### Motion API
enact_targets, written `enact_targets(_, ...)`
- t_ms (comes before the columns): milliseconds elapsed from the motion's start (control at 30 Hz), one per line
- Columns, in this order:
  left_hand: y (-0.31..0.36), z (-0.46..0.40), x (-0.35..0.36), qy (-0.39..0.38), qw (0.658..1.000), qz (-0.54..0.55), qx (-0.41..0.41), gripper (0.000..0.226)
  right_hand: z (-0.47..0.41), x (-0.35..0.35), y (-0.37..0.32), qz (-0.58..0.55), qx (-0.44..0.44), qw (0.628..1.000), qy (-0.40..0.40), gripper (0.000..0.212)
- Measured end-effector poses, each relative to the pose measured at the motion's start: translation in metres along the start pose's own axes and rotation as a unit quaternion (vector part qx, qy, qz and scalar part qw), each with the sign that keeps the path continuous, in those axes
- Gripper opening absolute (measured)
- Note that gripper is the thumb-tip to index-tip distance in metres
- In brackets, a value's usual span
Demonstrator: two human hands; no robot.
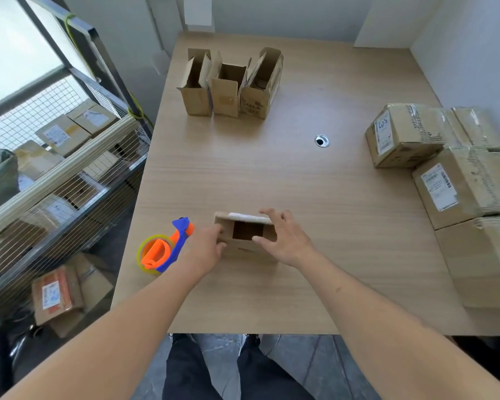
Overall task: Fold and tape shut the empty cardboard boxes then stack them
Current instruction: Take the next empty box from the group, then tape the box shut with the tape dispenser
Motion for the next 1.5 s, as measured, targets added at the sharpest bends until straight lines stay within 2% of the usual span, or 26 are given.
enact_targets(67,0.002,-0.004,0.0,0.019,0.999,0.021,-0.039,0.04,0.002,0.005,0.004,0.08,0.004,0.997,-0.015,0.065)
enact_targets(100,0.004,-0.005,-0.001,0.019,0.998,0.007,-0.052,0.047,0.002,0.009,0.007,0.107,0.008,0.994,-0.015,0.058)
enact_targets(200,0.004,-0.007,-0.002,0.016,0.993,-0.097,-0.066,0.068,0.0,0.022,0.008,0.072,0.029,0.997,0.018,0.033)
enact_targets(300,-0.014,-0.007,0.001,0.003,0.988,-0.127,-0.092,0.071,-0.005,0.035,0.004,0.051,0.048,0.996,0.061,0.026)
enact_targets(467,-0.066,0.001,0.017,0.022,0.976,-0.163,-0.145,0.064,-0.011,0.051,0.004,0.047,0.033,0.991,0.122,0.036)
enact_targets(567,-0.083,0.005,0.027,0.03,0.971,-0.173,-0.16,0.081,-0.013,0.058,0.012,0.03,0.015,0.991,0.128,0.042)
enact_targets(667,-0.094,0.011,0.037,0.019,0.976,-0.119,-0.183,0.096,-0.014,0.064,0.02,-0.031,0.012,0.991,0.128,0.043)
enact_targets(767,-0.105,0.015,0.038,0.014,0.985,-0.079,-0.152,0.099,-0.013,0.064,0.02,0.011,0.002,0.994,0.108,0.04)
enact_targets(833,-0.111,0.017,0.033,0.037,0.99,-0.022,-0.133,0.101,-0.012,0.064,0.017,0.032,-0.016,0.995,0.093,0.04)
enact_targets(900,-0.118,0.02,0.026,0.082,0.988,0.072,-0.113,0.104,-0.012,0.067,0.014,0.019,-0.024,0.996,0.079,0.04)
enact_targets(967,-0.122,0.025,0.014,0.149,0.983,0.095,-0.045,0.103,-0.012,0.072,0.01,-0.001,-0.027,0.997,0.069,0.04)
enact_targets(1067,-0.12,0.026,-0.006,0.187,0.972,0.077,0.118,0.098,-0.011,0.082,0.004,-0.03,-0.046,0.996,0.068,0.04)
enact_targets(1133,-0.112,0.027,-0.016,0.159,0.966,0.056,0.198,0.091,-0.009,0.084,0.002,-0.034,-0.057,0.996,0.064,0.04)
enact_targets(1200,-0.104,0.025,-0.019,0.119,0.962,0.02,0.245,0.088,-0.009,0.082,0.002,-0.03,-0.058,0.996,0.058,0.042)
enact_targets(1267,-0.1,0.022,-0.015,0.086,0.958,-0.041,0.269,0.092,-0.01,0.076,0.004,-0.024,-0.054,0.997,0.045,0.042)
enact_targets(1367,-0.098,0.016,-0.01,0.066,0.962,-0.086,0.252,0.103,-0.012,0.068,0.006,0.023,-0.064,0.997,0.028,0.043)
enact_targets(1433,-0.095,0.016,-0.009,0.068,0.961,-0.097,0.25,0.105,-0.014,0.063,0.003,0.09,-0.127,0.986,0.056,0.04)
enact_targets(1500,-0.095,0.016,-0.01,0.067,0.958,-0.112,0.254,0.105,-0.019,0.061,0.001,0.109,-0.197,0.971,0.085,0.038)
Point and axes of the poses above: each hand's wrist, its own z-axis away from the middle knuckle, its own x-axis out of the palm, y = z × x, the point moved 2 cm from there along -z, towards the middle knuckle, and after that the axes turned 13 degrees about -z, right-handed, at the moved point
